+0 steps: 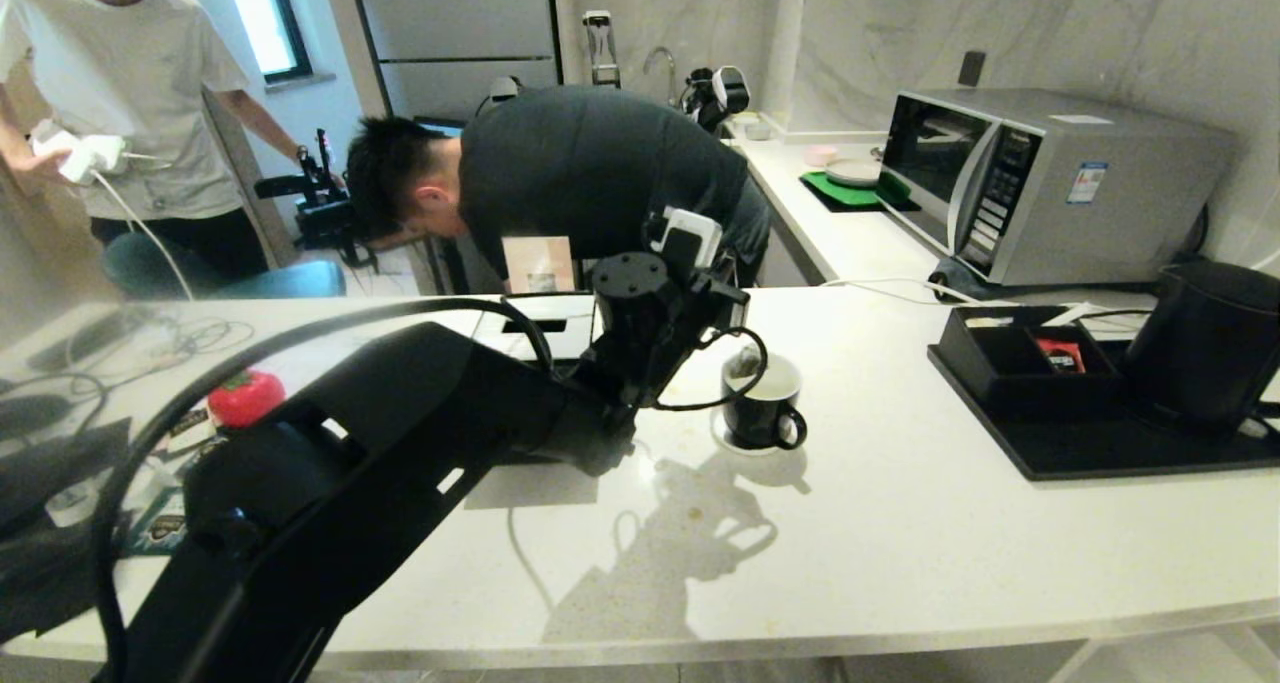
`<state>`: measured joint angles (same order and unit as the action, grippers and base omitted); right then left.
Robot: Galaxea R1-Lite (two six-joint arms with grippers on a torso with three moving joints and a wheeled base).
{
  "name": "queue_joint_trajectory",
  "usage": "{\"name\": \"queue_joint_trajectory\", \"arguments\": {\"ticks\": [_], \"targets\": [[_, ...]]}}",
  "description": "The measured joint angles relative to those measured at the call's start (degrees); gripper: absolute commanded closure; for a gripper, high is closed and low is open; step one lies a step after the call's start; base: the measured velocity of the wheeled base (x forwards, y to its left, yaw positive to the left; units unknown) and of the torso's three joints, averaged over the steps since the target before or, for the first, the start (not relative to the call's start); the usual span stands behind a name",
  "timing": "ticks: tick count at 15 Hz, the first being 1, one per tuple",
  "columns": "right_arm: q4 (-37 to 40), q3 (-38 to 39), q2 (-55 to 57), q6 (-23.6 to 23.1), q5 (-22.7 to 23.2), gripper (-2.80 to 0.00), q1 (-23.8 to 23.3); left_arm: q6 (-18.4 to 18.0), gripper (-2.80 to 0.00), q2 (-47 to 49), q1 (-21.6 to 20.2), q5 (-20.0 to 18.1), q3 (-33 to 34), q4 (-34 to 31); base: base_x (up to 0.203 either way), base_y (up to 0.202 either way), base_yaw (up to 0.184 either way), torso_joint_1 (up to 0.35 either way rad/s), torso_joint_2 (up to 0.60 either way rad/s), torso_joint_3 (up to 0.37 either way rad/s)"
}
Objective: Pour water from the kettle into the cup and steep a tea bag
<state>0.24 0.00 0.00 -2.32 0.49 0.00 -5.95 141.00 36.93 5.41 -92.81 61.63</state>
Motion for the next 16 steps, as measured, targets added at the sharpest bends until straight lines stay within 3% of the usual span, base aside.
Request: {"name": "queue_joint_trajectory", "arguments": {"ticks": [16], "targets": [[0.0, 0.0, 0.0, 0.0, 0.0, 0.00, 0.0, 0.0, 0.00, -6.1, -3.9, -0.6, -0.2, -1.5, 0.000, 0.000, 0.000, 0.000, 0.00, 0.000]]}}
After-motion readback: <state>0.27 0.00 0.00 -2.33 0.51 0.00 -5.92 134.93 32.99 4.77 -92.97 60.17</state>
